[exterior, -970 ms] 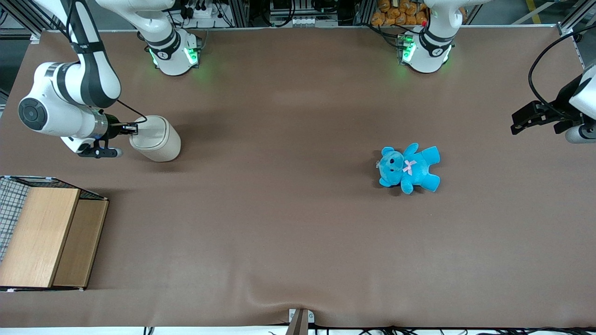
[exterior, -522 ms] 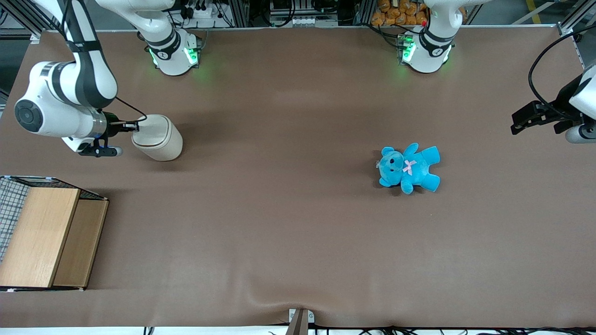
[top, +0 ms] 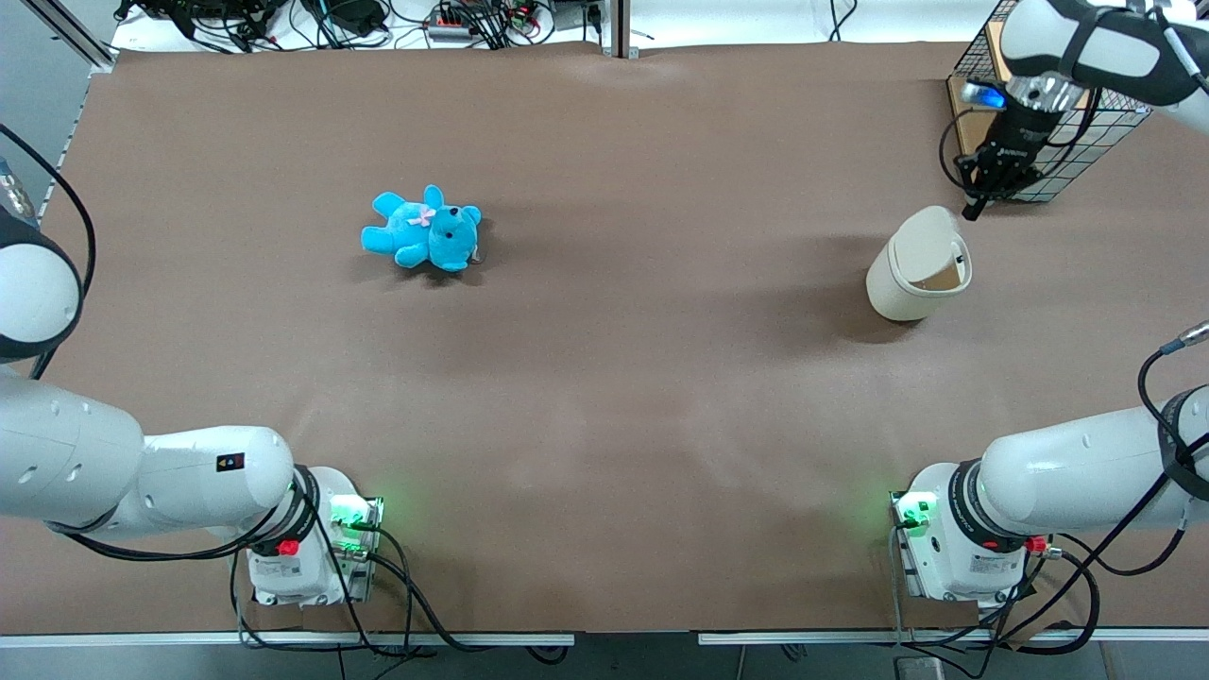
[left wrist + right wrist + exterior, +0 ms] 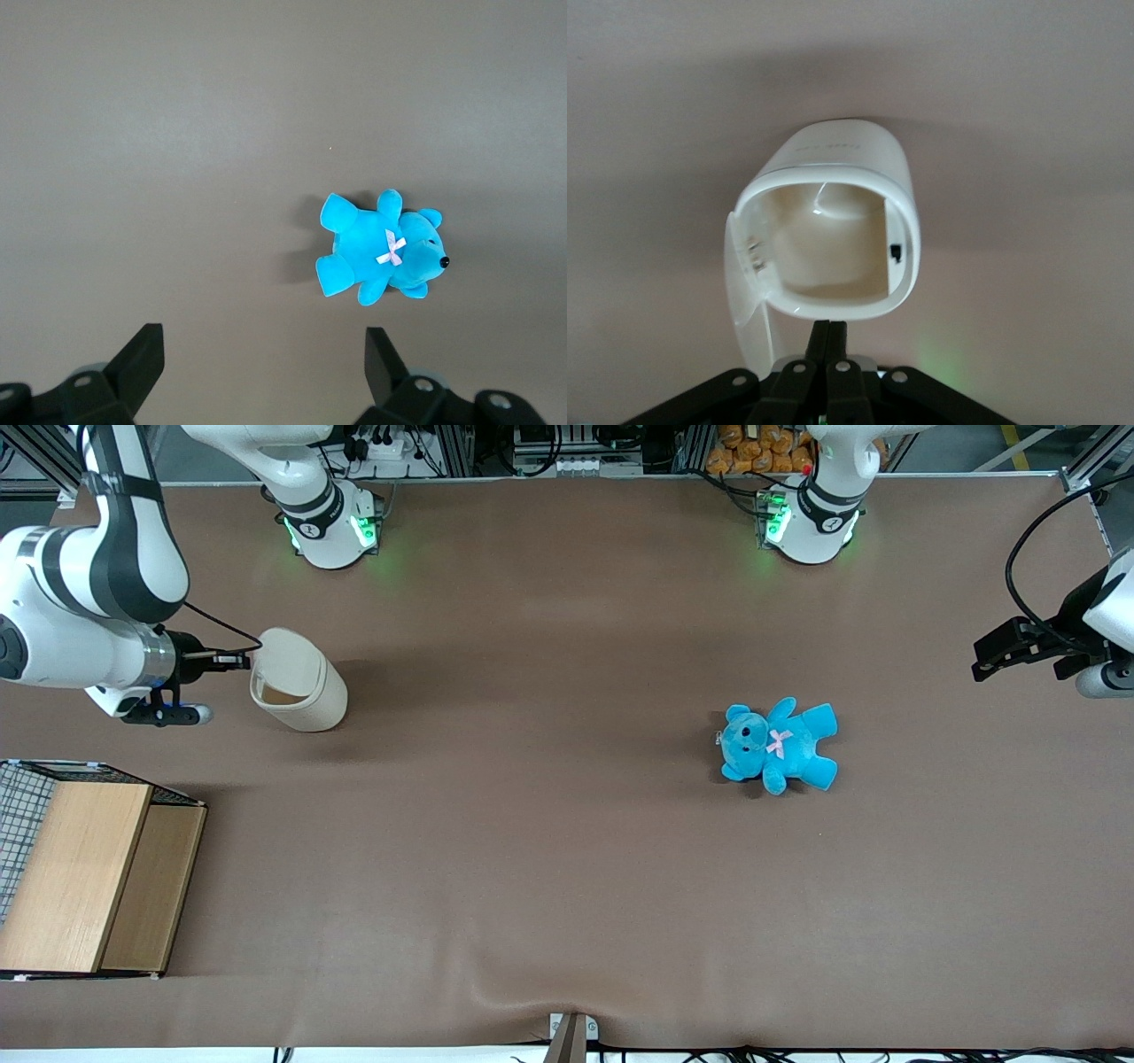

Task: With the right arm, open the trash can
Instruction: 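Pull the lid edge with the right gripper to swing the lid open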

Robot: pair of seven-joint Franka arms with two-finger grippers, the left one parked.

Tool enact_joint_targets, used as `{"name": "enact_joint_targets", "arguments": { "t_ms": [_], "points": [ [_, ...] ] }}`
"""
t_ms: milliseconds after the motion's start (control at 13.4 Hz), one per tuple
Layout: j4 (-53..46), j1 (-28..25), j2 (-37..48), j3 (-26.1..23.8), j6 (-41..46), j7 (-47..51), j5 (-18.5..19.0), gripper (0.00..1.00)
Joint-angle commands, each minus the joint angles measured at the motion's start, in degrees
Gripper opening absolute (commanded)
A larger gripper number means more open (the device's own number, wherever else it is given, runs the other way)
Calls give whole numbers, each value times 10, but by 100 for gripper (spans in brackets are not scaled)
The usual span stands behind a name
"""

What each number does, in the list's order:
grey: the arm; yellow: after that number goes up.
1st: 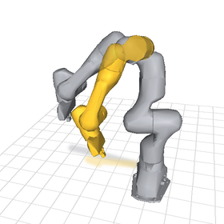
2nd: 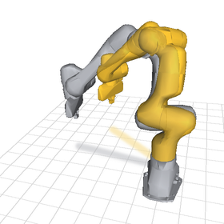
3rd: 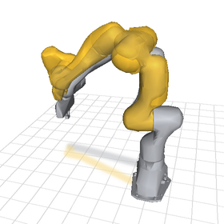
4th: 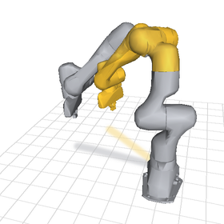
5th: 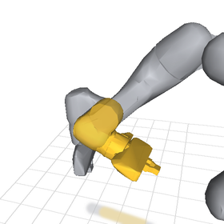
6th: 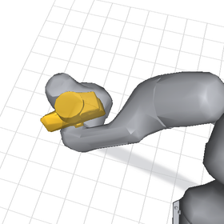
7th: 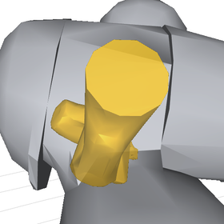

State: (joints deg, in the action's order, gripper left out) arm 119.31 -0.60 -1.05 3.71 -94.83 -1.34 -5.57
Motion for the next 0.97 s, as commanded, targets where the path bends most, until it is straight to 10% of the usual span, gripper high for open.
{"name": "enact_joint_targets", "arguments": {
  "t_ms": [0,149,373,896],
  "points": [
    [-49,-6,-1,-26,45,44,-3,0],
    [-73,-7,-2,-42,62,62,-4,9],
    [-135,-6,-7,-83,111,124,-4,100],
    [-384,2,-93,-92,236,119,2,100]
  ]
}}
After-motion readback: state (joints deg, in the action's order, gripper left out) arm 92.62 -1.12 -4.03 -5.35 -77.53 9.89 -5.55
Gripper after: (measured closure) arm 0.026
